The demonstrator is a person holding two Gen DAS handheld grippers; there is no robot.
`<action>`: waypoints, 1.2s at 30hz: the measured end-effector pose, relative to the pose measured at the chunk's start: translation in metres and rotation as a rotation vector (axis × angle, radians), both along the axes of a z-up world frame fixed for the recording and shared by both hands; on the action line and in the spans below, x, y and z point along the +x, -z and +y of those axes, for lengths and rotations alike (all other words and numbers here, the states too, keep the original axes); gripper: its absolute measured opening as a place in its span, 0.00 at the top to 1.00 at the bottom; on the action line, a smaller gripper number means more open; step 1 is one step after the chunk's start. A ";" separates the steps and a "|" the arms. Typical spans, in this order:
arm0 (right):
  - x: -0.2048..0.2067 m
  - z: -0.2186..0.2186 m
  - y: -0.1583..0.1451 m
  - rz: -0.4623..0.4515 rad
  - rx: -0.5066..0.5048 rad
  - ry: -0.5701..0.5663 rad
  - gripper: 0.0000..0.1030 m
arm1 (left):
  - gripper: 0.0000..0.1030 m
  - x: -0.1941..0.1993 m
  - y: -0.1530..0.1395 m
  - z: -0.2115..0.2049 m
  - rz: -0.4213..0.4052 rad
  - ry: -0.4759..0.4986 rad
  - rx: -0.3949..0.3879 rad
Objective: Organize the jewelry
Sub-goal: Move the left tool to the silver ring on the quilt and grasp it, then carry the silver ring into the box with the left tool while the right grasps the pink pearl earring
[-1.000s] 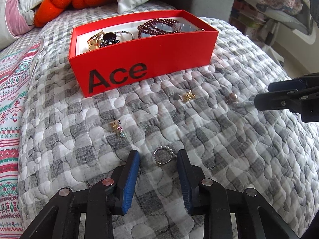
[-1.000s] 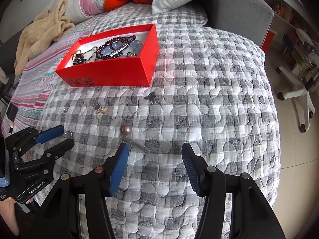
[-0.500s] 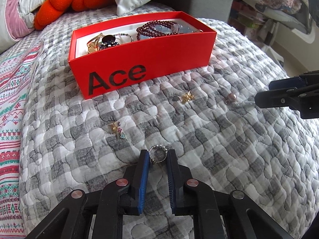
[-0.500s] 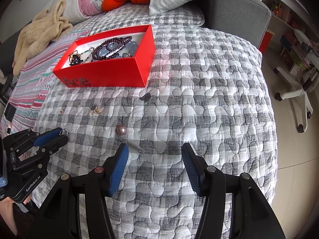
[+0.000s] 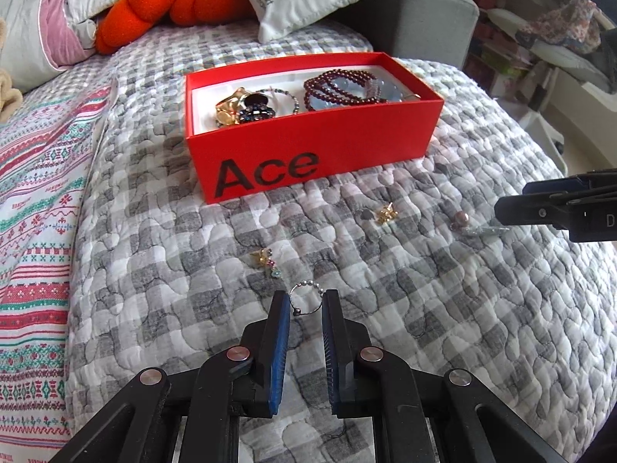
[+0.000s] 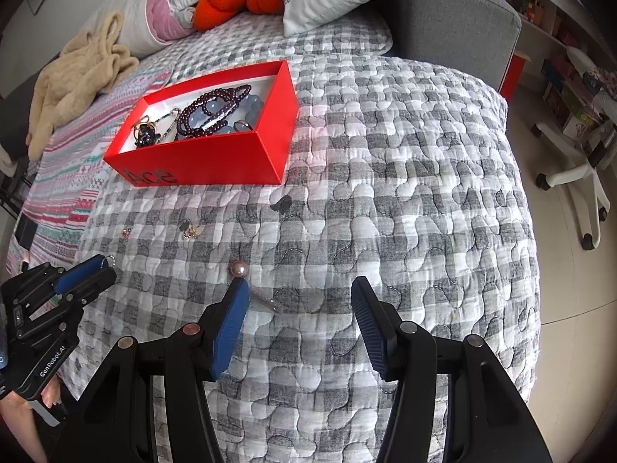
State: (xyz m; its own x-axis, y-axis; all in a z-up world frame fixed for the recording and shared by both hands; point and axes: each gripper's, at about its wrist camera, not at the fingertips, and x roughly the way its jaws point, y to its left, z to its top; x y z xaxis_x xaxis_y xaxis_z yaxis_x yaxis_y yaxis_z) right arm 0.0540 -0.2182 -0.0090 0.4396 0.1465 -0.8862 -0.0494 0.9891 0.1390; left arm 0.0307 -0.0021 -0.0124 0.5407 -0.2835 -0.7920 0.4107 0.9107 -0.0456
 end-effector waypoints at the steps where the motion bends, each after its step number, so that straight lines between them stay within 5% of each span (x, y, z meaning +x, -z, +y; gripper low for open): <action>1: 0.002 0.002 0.001 0.005 0.004 -0.003 0.43 | 0.89 0.000 0.000 0.002 0.000 -0.009 -0.001; 15: 0.023 0.050 0.022 0.047 -0.046 -0.068 0.44 | 0.89 0.005 -0.001 0.017 0.029 -0.061 -0.016; 22: 0.024 0.073 0.027 0.047 -0.159 -0.119 0.60 | 0.89 0.005 0.000 0.017 0.033 -0.066 -0.013; 29: 0.019 0.069 0.028 0.063 -0.137 -0.135 0.92 | 0.89 0.008 0.000 0.020 0.037 -0.082 -0.019; 36: 0.015 0.052 0.016 0.057 -0.073 -0.125 0.96 | 0.89 0.011 -0.007 0.021 0.026 -0.094 -0.041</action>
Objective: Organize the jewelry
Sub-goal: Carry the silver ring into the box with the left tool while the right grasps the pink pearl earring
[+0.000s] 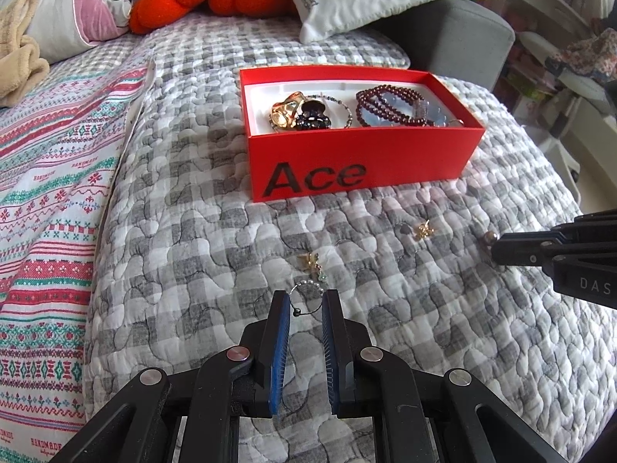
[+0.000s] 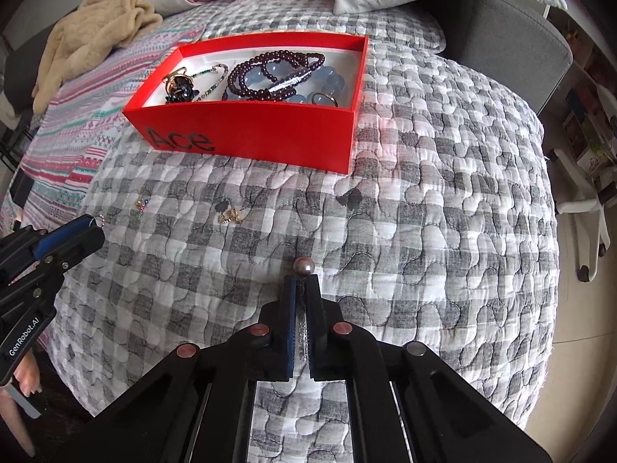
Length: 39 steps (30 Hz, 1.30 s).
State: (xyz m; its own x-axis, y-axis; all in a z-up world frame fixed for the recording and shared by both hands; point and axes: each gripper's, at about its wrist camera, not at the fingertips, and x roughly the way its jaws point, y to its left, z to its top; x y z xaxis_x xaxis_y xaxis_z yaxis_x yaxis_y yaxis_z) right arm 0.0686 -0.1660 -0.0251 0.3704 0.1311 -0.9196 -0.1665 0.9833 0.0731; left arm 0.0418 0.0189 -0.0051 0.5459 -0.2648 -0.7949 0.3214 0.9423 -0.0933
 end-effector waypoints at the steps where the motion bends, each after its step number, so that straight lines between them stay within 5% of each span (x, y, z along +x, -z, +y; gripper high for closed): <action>1: 0.000 -0.001 -0.004 -0.008 0.005 0.000 0.96 | 0.89 0.001 -0.002 0.000 -0.003 -0.004 -0.004; 20: 0.031 0.000 -0.065 -0.191 0.237 0.084 0.96 | 0.89 0.059 -0.031 -0.003 -0.130 -0.097 -0.134; 34: 0.065 -0.013 -0.063 -0.268 0.261 0.142 0.96 | 0.88 0.092 -0.017 -0.011 -0.113 -0.155 -0.104; 37: 0.068 -0.016 -0.060 -0.265 0.263 0.152 0.96 | 0.85 0.093 -0.017 -0.012 -0.110 -0.159 -0.106; 39: 0.070 -0.017 -0.059 -0.264 0.260 0.157 0.96 | 0.72 0.090 -0.018 -0.012 -0.106 -0.150 -0.115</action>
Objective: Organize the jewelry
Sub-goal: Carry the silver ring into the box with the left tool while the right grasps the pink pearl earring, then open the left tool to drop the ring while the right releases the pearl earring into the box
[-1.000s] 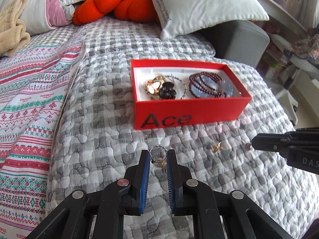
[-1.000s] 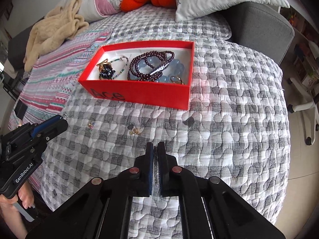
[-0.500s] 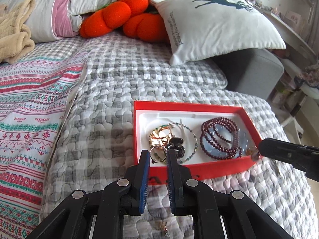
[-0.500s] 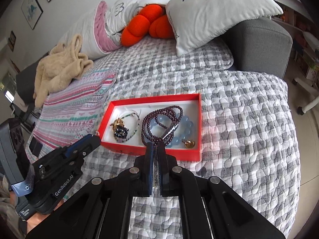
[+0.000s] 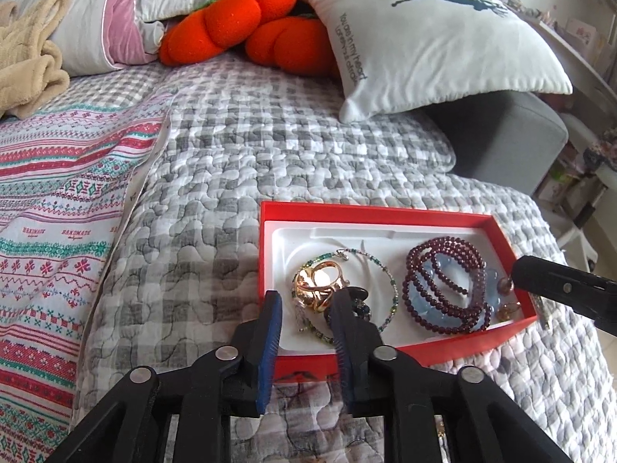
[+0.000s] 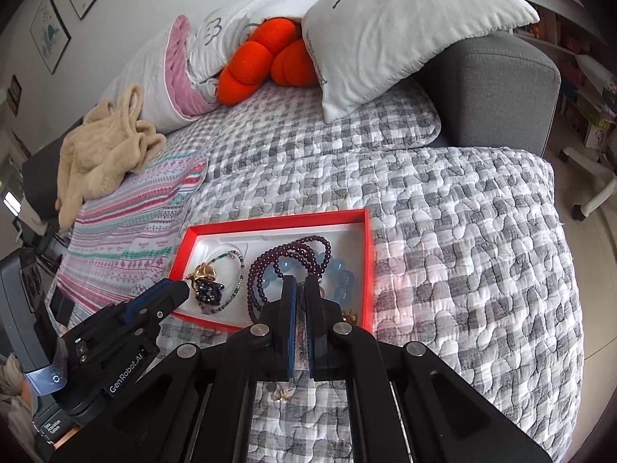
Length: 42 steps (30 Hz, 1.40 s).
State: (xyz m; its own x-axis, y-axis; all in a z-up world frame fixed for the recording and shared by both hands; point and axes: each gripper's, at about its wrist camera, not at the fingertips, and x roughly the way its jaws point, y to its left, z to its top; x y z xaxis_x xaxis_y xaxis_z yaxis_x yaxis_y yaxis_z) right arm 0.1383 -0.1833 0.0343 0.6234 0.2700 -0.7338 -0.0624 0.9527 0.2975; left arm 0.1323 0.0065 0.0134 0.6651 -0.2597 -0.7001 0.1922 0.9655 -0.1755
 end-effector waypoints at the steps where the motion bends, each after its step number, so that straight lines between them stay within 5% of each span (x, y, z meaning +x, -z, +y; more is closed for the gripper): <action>1: 0.001 -0.001 0.000 -0.002 -0.004 0.002 0.96 | 0.69 -0.002 -0.002 -0.001 -0.002 0.006 -0.003; 10: 0.007 -0.002 0.002 -0.004 -0.023 0.020 0.96 | 0.50 -0.024 -0.014 0.007 -0.017 0.003 0.017; 19: 0.016 0.005 0.003 -0.020 -0.120 0.024 0.94 | 0.31 -0.039 0.001 0.021 0.068 -0.019 0.020; 24: 0.013 0.002 0.001 -0.010 -0.092 0.028 0.92 | 0.20 -0.045 0.006 0.031 0.084 -0.055 0.053; 28: -0.002 0.001 -0.003 -0.014 -0.078 0.009 0.47 | 0.13 -0.053 0.009 0.038 0.092 -0.078 0.062; 29: -0.007 0.001 -0.005 -0.022 -0.078 0.004 0.42 | 0.12 -0.055 0.009 0.039 0.090 -0.078 0.069; 42: -0.054 0.004 0.023 0.046 -0.198 -0.074 0.40 | 0.11 -0.079 0.029 0.050 0.081 -0.010 0.169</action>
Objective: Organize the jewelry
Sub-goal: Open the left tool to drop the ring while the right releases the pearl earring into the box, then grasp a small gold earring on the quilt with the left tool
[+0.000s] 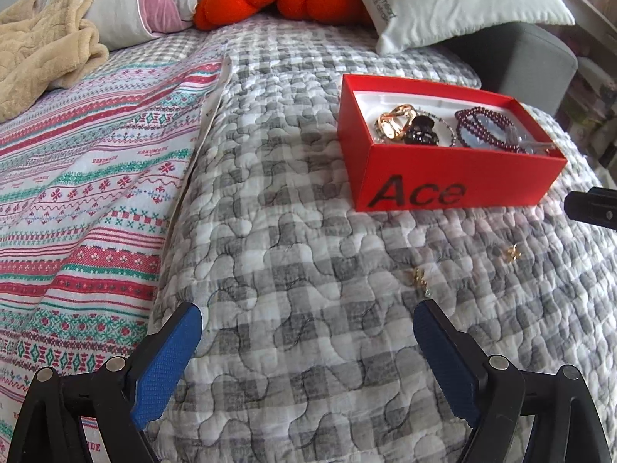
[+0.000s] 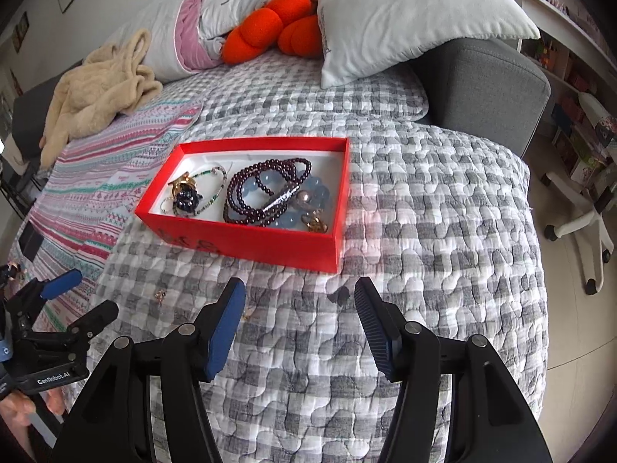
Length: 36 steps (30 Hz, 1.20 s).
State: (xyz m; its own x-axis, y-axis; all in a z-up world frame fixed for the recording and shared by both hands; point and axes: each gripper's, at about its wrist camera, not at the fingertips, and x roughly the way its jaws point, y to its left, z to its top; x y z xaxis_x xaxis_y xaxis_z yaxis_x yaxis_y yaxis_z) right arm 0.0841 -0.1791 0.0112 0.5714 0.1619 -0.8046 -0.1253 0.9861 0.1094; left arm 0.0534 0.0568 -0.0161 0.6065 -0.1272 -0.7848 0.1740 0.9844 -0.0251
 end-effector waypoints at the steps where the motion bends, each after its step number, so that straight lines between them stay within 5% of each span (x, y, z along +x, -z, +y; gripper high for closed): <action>1: -0.003 -0.001 0.003 0.004 -0.002 0.005 0.39 | 0.11 -0.001 0.002 0.001 -0.003 0.008 0.005; 13: -0.025 0.010 0.044 0.051 -0.155 -0.060 0.39 | 0.11 -0.013 0.006 -0.014 -0.047 0.188 -0.056; 16: -0.027 0.013 0.046 0.048 -0.168 -0.073 0.39 | 0.23 -0.010 0.007 -0.021 -0.031 0.226 -0.098; 21: -0.028 0.015 0.045 0.043 -0.170 -0.085 0.39 | 0.59 -0.002 0.016 -0.034 0.021 0.254 -0.121; 36: -0.030 0.016 0.046 0.046 -0.166 -0.083 0.39 | 0.90 0.014 0.020 -0.054 0.026 0.211 -0.089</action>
State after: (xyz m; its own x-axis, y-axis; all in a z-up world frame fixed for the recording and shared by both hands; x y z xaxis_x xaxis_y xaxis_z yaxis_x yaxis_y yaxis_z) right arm 0.0543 -0.1636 -0.0351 0.5234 0.0697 -0.8493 -0.2059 0.9775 -0.0467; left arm 0.0679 0.0025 -0.0360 0.5392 -0.3183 -0.7798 0.3737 0.9201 -0.1171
